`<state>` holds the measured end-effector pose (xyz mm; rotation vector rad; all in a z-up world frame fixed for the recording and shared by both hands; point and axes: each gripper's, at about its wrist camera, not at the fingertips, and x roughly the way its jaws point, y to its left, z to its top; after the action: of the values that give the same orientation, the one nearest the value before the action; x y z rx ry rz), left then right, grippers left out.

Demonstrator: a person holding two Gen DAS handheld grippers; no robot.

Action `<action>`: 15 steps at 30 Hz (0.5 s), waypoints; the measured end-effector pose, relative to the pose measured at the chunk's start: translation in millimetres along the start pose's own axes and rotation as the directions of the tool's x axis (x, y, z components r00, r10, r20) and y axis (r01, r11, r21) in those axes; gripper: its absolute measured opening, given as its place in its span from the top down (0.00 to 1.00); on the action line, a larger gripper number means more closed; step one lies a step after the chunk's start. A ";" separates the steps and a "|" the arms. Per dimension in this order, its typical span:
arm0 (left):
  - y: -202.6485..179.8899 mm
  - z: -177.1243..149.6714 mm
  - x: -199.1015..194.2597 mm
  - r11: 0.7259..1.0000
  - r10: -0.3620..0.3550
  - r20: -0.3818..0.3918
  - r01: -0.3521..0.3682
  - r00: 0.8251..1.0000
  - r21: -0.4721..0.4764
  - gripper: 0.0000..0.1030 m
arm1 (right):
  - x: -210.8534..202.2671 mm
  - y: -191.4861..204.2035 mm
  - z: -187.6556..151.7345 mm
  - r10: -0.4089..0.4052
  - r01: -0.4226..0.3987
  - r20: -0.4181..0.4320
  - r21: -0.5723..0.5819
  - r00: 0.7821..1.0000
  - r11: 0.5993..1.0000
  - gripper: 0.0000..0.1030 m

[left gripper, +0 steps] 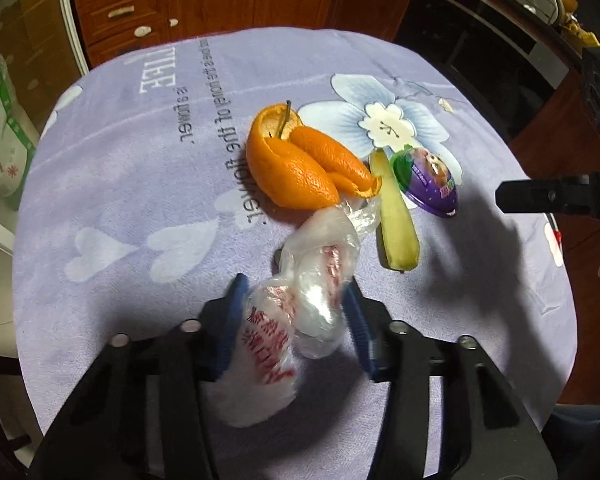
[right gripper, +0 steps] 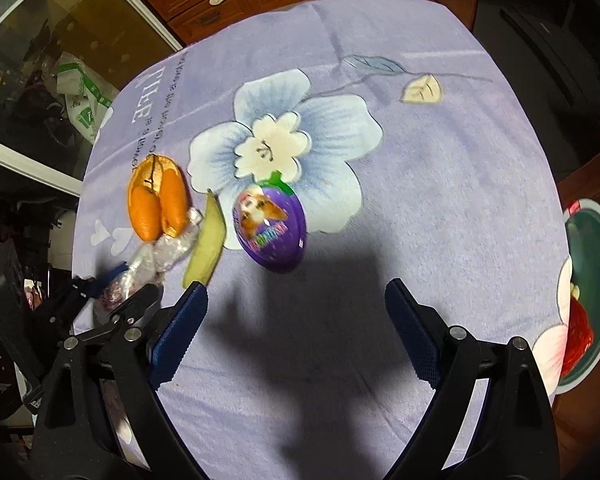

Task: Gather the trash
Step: 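Grasp the clear plastic wrappers with the left tool while the right tool grasps the purple candy egg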

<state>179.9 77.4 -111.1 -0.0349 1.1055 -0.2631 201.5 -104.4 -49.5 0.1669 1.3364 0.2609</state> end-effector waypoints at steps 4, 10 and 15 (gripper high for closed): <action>3.3 -7.4 -9.3 0.998 -0.038 0.014 0.039 0.999 -0.041 0.64 | -1.3 4.8 7.1 -0.012 0.013 0.038 -0.019 0.999 1.000 0.16; 5.4 -18.1 -19.6 0.995 -0.058 0.014 0.058 0.998 -0.077 0.64 | 14.1 12.2 18.5 -0.051 0.055 0.062 -0.065 0.997 0.996 0.16; 6.6 -24.4 -19.0 0.991 -0.076 0.004 0.076 0.997 -0.112 0.64 | 29.0 26.3 20.1 -0.094 0.104 0.075 -0.131 0.993 0.986 0.18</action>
<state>151.6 90.6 -106.5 -0.1774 1.1199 -0.2692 224.8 -70.4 -65.0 -0.0044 1.2510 0.2583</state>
